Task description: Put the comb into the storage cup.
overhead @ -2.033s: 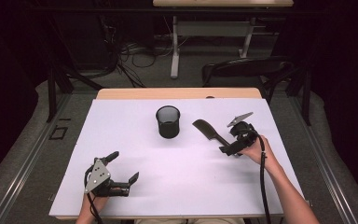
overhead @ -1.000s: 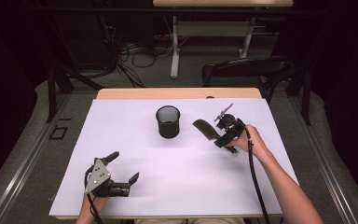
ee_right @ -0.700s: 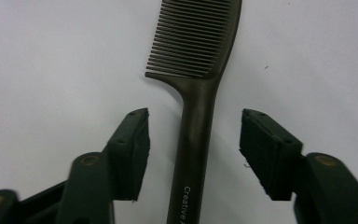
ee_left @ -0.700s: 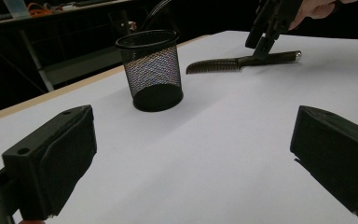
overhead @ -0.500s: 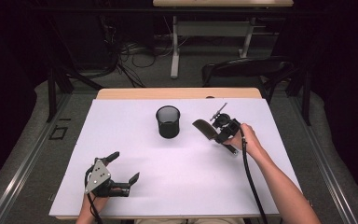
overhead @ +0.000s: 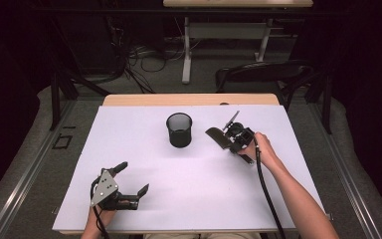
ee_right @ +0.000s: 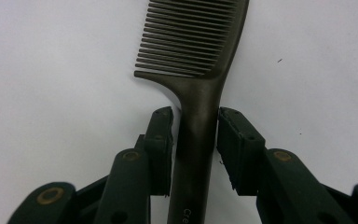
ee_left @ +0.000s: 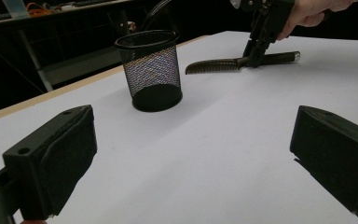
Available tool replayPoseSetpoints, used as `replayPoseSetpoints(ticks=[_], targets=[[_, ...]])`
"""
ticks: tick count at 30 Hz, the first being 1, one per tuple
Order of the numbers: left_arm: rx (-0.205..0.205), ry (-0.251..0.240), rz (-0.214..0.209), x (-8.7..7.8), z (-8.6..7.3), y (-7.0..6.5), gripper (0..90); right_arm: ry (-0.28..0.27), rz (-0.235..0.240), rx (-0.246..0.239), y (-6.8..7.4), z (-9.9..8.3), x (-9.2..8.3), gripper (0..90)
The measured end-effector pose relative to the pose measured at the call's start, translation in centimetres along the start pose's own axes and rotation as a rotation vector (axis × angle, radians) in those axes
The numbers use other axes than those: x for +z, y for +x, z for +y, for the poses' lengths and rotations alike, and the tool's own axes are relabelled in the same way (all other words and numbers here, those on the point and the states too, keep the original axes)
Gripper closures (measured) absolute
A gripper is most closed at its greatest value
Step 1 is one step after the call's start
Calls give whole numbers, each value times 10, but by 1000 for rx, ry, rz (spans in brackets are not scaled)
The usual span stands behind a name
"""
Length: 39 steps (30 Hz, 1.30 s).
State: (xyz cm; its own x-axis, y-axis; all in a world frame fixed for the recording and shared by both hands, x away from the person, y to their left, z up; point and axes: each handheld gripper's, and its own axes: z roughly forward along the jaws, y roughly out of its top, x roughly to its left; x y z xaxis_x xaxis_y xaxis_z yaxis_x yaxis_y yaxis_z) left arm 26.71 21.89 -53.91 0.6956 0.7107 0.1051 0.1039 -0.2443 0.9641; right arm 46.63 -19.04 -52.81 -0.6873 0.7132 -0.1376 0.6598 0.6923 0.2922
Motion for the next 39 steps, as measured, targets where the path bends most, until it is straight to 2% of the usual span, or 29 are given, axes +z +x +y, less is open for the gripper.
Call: replayPoseSetpoints(ticks=[3, 4, 8, 9, 13, 16, 18, 21, 25, 26, 30, 39], targets=[[0, 0, 0, 0, 0, 0, 5, 6, -8, 1, 0, 0, 0, 689], [-2, -1, 1, 0, 0, 0, 6, -4, -5, 27, 1, 0, 0, 695], [-2, -2, 1, 0, 0, 0, 6, -10, 7, 45, -1, -1, 1, 709], [0, -1, 2, 0, 0, 0, 6, -8, 10, 78, -1, -2, 1, 714], [-2, -3, 2, 0, 0, 0, 6, -18, 12, 99, -3, -2, 1, 722], [-1, -3, 1, 0, 0, 0, 6, -21, 13, 136, -3, -3, 0, 724], [-1, -3, 1, 0, 0, 0, 6, -42, 18, 153, -4, -4, -1, 726], [-1, -3, 2, -1, 0, 0, 7, -51, 21, 159, -4, -4, -3, 727], [-1, -2, 1, 0, 0, 0, 7, -62, 25, 143, -3, -4, -9, 726], [-2, -3, 2, 0, 0, 0, 7, -98, 33, 161, -1, -5, -12, 726], [-2, -2, 2, -1, 0, 0, 8, -130, 36, 146, -1, -6, -17, 727], [-6, -5, 5, 0, 0, 0, 8, -219, 61, 171, 0, -17, -28, 726]])
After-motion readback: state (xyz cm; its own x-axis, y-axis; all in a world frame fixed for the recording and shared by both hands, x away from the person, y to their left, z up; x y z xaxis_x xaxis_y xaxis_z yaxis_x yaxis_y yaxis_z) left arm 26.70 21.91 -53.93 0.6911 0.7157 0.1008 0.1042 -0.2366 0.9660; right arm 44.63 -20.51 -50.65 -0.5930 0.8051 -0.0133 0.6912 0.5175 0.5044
